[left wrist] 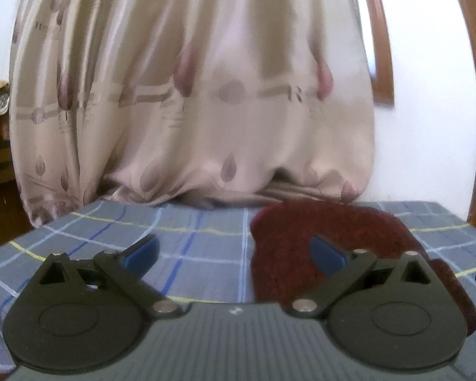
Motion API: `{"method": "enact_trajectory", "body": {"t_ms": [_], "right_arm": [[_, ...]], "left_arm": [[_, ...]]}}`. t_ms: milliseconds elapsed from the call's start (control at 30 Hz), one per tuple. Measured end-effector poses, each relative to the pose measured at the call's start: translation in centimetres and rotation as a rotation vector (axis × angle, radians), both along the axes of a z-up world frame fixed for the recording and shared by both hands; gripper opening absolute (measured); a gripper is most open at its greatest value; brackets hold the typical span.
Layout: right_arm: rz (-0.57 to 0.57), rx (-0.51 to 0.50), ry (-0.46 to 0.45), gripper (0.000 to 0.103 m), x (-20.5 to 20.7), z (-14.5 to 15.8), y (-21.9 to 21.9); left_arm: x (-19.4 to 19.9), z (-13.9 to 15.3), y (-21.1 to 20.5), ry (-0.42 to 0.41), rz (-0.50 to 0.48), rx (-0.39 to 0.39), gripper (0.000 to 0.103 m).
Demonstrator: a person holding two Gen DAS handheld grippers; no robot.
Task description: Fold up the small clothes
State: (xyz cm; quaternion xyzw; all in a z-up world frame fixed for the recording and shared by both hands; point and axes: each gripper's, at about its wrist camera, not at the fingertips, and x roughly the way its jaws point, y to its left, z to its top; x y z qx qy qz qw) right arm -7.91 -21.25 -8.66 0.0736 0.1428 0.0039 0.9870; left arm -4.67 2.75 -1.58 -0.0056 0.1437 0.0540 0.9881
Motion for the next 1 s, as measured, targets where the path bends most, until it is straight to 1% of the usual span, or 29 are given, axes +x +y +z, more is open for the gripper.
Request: {"method": "enact_trajectory", "body": {"t_ms": [100, 200, 333, 400, 500, 600, 733, 900, 1000], "right_arm": [[0.004, 0.003, -0.008, 0.103, -0.1, 0.3, 0.0], [0.009, 0.006, -0.007, 0.103, -0.2, 0.5, 0.1], [0.013, 0.009, -0.007, 0.103, -0.3, 0.5, 0.1], [0.018, 0.011, -0.005, 0.103, -0.3, 0.5, 0.2], [0.027, 0.009, -0.006, 0.103, -0.4, 0.5, 0.3], [0.027, 0.013, -0.002, 0.103, -0.4, 0.5, 0.3], [0.025, 0.014, -0.001, 0.103, -0.5, 0.5, 0.3], [0.031, 0.010, 0.010, 0.103, -0.6, 0.3, 0.5], [0.034, 0.009, 0.014, 0.103, -0.7, 0.2, 0.7]], "left_arm": [[-0.3, 0.1, -0.4, -0.008, 0.005, 0.019, 0.102], [-0.4, 0.2, -0.4, -0.002, -0.005, -0.008, 0.103], [-0.5, 0.3, -0.5, 0.024, -0.016, -0.026, 0.103], [-0.7, 0.2, -0.7, 0.026, -0.023, -0.025, 0.103], [-0.5, 0.1, -1.1, 0.055, -0.038, -0.027, 0.103], [-0.6, 0.0, -1.3, 0.066, -0.050, -0.034, 0.103], [-0.6, -0.2, -1.8, 0.083, -0.045, -0.011, 0.103], [-1.1, -0.4, -2.5, 0.062, -0.055, 0.031, 0.103], [-1.2, -0.5, -2.6, 0.060, -0.065, 0.030, 0.103]]}}
